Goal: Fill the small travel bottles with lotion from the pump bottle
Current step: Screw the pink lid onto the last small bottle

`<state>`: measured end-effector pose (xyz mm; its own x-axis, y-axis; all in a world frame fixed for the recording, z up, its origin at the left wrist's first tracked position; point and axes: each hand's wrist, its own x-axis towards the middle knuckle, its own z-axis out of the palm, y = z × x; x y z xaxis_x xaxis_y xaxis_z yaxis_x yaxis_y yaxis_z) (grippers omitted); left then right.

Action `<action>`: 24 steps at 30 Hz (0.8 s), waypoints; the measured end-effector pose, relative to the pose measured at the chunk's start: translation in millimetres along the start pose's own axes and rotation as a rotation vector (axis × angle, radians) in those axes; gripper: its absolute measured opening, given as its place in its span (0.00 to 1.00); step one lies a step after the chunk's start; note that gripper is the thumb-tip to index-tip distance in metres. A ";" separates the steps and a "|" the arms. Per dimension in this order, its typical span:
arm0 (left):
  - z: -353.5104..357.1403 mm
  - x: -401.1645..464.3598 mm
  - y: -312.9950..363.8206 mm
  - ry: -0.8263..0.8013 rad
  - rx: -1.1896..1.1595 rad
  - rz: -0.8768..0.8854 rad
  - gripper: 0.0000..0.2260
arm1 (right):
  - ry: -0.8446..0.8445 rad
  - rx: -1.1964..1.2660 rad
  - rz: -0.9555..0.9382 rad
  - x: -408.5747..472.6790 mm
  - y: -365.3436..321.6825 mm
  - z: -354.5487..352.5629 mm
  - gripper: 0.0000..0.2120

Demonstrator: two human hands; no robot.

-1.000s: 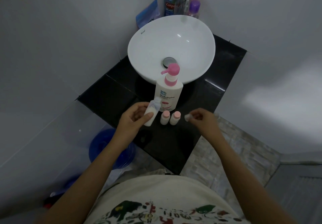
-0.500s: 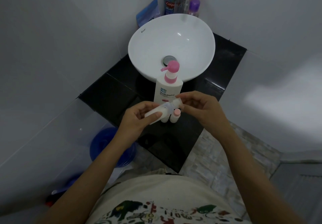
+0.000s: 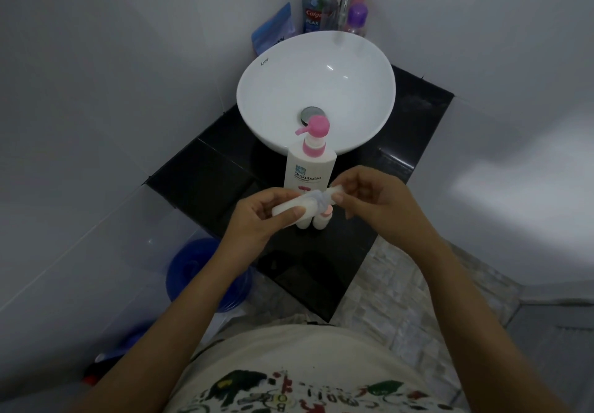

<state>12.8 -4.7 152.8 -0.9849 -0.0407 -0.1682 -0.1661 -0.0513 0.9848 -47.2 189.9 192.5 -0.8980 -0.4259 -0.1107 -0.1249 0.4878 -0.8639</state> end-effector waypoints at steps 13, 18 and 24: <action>2.3 0.7 3.8 0.010 -0.004 0.025 0.10 | 0.062 -0.024 0.070 -0.5 -1.3 3.3 0.12; 4.0 0.5 4.8 0.006 -0.017 0.027 0.10 | 0.024 -0.053 0.079 -2.7 -6.9 -1.1 0.18; 6.3 1.0 3.8 0.012 -0.017 0.022 0.10 | 0.038 -0.053 0.074 -3.0 -3.2 -0.3 0.14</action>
<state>10.8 1.3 156.6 -0.9877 -0.0541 -0.1470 -0.1433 -0.0675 0.9874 -44.2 189.9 195.8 -0.9209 -0.3583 -0.1537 -0.0786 0.5569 -0.8269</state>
